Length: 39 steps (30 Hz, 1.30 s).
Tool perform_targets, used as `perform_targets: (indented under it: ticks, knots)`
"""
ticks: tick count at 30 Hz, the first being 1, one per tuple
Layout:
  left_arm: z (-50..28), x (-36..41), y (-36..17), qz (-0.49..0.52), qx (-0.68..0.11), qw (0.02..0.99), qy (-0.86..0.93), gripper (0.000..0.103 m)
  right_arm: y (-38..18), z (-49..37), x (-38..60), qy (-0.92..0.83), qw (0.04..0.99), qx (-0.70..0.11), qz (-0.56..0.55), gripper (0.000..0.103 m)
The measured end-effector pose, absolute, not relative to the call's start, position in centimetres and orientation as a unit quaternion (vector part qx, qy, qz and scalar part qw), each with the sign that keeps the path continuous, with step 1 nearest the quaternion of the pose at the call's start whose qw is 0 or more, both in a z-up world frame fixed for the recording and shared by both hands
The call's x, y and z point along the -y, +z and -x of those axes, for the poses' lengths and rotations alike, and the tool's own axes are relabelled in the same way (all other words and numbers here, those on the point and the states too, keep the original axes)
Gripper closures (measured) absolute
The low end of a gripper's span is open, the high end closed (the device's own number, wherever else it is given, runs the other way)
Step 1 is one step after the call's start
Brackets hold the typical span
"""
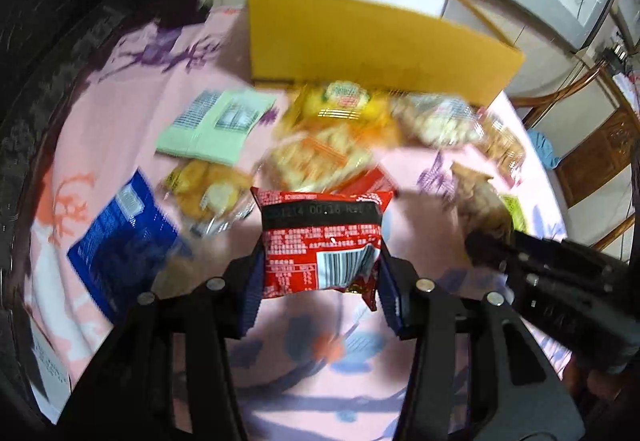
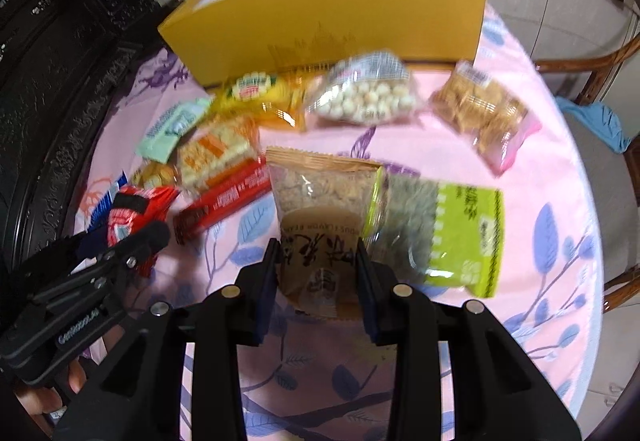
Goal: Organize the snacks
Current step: 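Carry both snacks over the yellow box and open both tools to drop them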
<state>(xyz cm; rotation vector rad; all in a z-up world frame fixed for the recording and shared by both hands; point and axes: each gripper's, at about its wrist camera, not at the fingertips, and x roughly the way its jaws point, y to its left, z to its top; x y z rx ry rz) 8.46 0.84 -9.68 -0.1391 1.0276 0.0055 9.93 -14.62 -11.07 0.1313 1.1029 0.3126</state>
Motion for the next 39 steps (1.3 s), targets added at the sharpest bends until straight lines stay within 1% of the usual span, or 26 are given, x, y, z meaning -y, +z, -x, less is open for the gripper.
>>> perform_targets:
  ticks: [6,12,16,25,30,39]
  knots:
    - [-11.2,0.1,-6.5,0.076,-0.458,0.886,-0.009,0.054,-7.6,-10.5,15.5,0.141,0.864,-0.478,-0.064,0.068]
    - [-14.1,0.6,-4.0,0.076,-0.436,0.897,-0.015,0.053,-5.3,-12.0,16.4,0.129,0.879,-0.453,-0.078,0.068]
    - [-17.7,0.5,-2.3,0.079,-0.432,0.899,-0.008,0.053,-4.0,-14.6,16.8,0.127,0.881,-0.446,-0.100,0.068]
    - [-24.8,-0.1,1.8,0.066,-0.404,0.912,0.013,0.053,0.6,-21.5,16.1,0.125,0.895,-0.414,-0.107,0.068]
    - [-26.7,-0.4,2.4,0.070,-0.401,0.913,0.010,0.053,1.8,-23.5,15.5,0.131,0.900,-0.405,-0.096,0.068]
    - [-29.4,-1.3,1.6,0.075,-0.407,0.910,0.014,0.053,1.8,-26.6,14.5,0.134,0.899,-0.408,-0.090,0.068]
